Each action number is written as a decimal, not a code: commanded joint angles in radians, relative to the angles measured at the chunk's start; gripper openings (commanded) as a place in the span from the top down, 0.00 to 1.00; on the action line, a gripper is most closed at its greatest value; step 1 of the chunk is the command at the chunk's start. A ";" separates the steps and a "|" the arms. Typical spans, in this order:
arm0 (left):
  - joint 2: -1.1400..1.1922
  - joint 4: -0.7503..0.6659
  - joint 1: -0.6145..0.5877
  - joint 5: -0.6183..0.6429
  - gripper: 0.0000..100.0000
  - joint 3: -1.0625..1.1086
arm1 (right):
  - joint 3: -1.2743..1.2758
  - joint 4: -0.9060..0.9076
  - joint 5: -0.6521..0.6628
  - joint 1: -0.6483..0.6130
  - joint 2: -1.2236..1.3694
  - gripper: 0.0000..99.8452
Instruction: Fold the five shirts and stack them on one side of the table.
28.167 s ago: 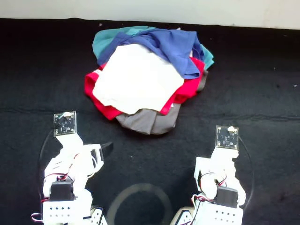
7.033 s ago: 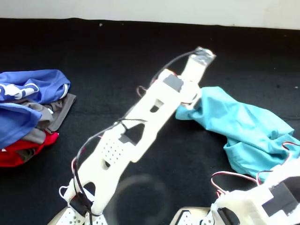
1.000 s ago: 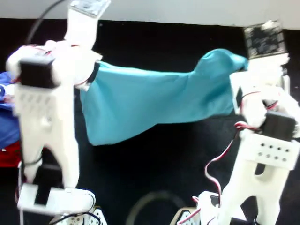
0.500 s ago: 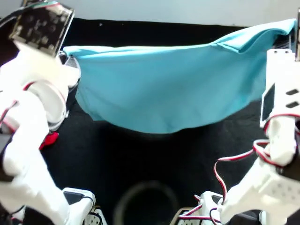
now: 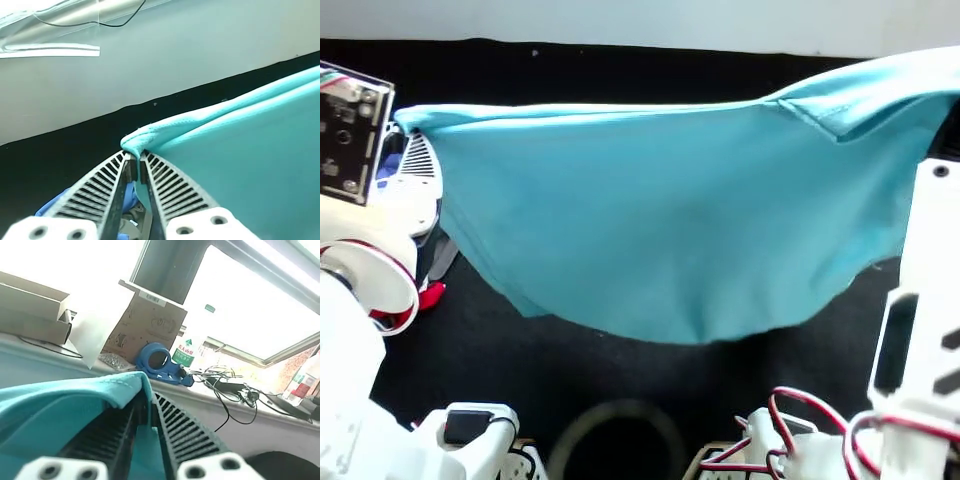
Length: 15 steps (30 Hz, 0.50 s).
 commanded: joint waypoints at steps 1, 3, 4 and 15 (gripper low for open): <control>-0.001 -0.020 -0.019 0.006 0.99 -0.021 | -0.076 -0.008 -0.005 0.018 0.013 0.99; -0.001 -0.020 -0.019 0.006 0.99 -0.021 | -0.105 -0.010 -0.003 0.018 0.013 0.99; -0.001 -0.021 -0.019 0.006 0.99 -0.021 | -0.117 -0.010 -0.003 0.018 0.013 0.99; -0.048 -0.028 -0.018 0.006 0.99 -0.018 | -0.140 -0.035 -0.003 0.019 0.001 0.99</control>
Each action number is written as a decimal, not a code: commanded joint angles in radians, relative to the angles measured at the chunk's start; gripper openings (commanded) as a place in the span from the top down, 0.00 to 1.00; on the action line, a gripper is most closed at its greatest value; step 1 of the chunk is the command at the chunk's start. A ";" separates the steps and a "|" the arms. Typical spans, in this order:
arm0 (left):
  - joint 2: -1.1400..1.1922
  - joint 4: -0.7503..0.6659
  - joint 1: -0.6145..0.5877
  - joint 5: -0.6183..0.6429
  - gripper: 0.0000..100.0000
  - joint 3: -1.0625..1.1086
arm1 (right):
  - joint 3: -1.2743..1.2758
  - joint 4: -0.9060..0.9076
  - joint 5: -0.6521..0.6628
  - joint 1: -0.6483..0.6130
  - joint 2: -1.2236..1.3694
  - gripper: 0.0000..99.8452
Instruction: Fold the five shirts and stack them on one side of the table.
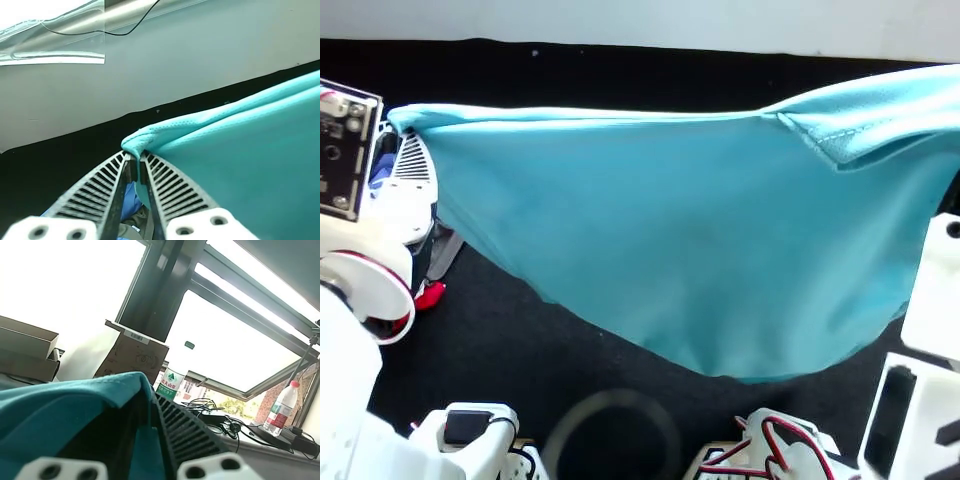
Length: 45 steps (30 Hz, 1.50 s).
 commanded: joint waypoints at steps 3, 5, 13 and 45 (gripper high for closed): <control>-0.107 -0.014 -0.013 0.006 0.99 -0.013 | -0.021 -0.022 -0.003 0.016 -0.050 0.99; -0.147 -0.014 -0.016 0.006 0.99 -0.012 | -0.021 -0.025 -0.003 0.016 -0.088 0.99; -0.209 0.069 -0.018 0.051 0.99 -0.010 | -0.019 -0.010 -0.003 0.015 -0.173 0.99; -0.656 -0.109 -0.113 0.114 0.99 0.684 | -0.028 0.070 -0.006 0.012 -0.176 0.99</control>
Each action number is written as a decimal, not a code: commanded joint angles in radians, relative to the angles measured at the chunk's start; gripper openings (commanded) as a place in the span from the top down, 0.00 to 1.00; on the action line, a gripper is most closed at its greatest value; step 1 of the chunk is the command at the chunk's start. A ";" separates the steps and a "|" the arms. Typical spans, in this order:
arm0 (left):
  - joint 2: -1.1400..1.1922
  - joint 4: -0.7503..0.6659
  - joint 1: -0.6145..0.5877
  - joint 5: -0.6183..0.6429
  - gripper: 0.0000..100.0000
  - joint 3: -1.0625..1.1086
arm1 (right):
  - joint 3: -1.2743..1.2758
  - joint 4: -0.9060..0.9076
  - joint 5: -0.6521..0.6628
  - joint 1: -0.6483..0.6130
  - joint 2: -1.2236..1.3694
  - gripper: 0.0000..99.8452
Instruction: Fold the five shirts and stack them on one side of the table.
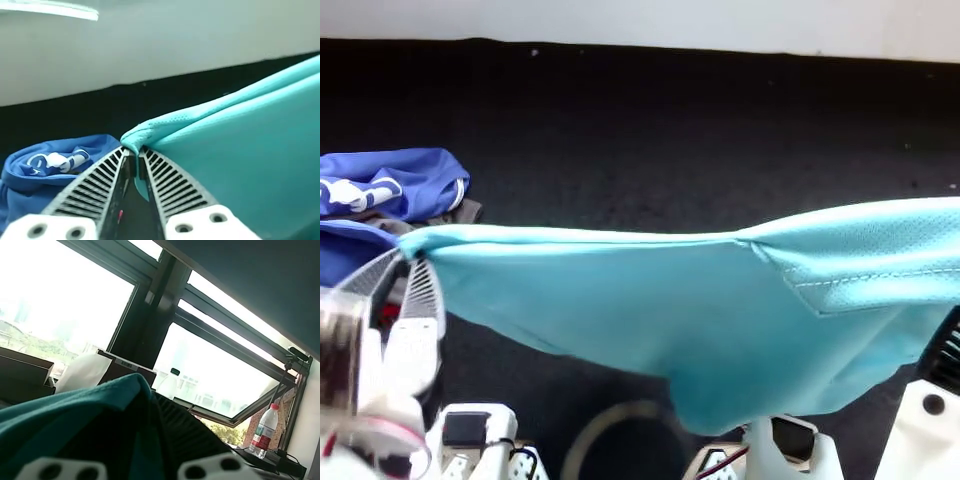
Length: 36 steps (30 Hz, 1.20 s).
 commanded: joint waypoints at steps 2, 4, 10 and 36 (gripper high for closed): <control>-0.087 -0.086 -0.088 0.003 0.99 0.021 | -0.010 0.047 -0.008 0.010 -0.012 0.99; -0.099 -0.094 -0.111 0.003 0.99 0.021 | -0.002 0.067 -0.009 0.008 -0.036 0.99; -0.101 -0.097 -0.113 0.003 0.99 -0.005 | -0.002 0.062 -0.003 0.008 -0.065 0.99; 0.970 -0.559 0.062 0.003 0.99 -0.084 | 0.412 -0.380 -0.005 0.015 0.680 0.99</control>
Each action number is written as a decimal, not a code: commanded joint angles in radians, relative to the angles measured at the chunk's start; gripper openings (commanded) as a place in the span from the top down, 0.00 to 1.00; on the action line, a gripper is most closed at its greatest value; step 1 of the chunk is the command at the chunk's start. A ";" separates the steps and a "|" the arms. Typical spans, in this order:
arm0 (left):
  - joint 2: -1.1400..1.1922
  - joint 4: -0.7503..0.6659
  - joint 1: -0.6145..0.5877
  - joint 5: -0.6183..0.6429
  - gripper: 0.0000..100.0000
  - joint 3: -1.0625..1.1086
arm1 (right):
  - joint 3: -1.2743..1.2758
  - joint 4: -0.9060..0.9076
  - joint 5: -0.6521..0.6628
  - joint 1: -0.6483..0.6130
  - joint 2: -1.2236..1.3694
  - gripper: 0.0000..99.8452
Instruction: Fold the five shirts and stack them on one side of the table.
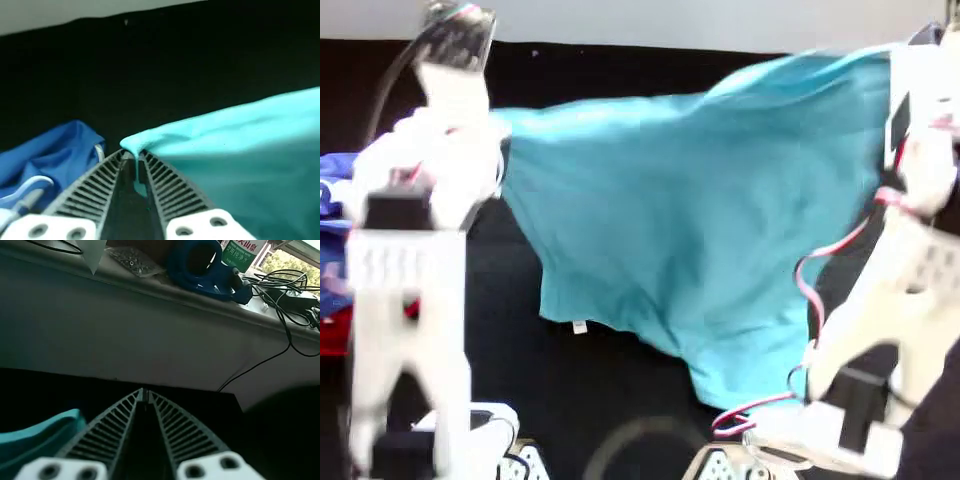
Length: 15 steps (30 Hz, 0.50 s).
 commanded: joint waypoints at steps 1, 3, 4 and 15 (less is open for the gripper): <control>0.223 -0.023 0.010 0.003 0.99 -0.274 | 0.001 -0.124 -0.003 0.008 0.105 0.99; 0.341 0.023 0.010 0.003 0.99 -0.437 | 0.001 -0.170 -0.003 0.008 0.140 0.99; 0.400 0.061 0.008 0.002 0.99 -0.521 | 0.001 -0.179 -0.003 0.008 0.148 0.99; 0.923 0.439 -0.015 0.002 0.99 -0.966 | 0.222 0.041 -0.049 -0.133 0.367 0.99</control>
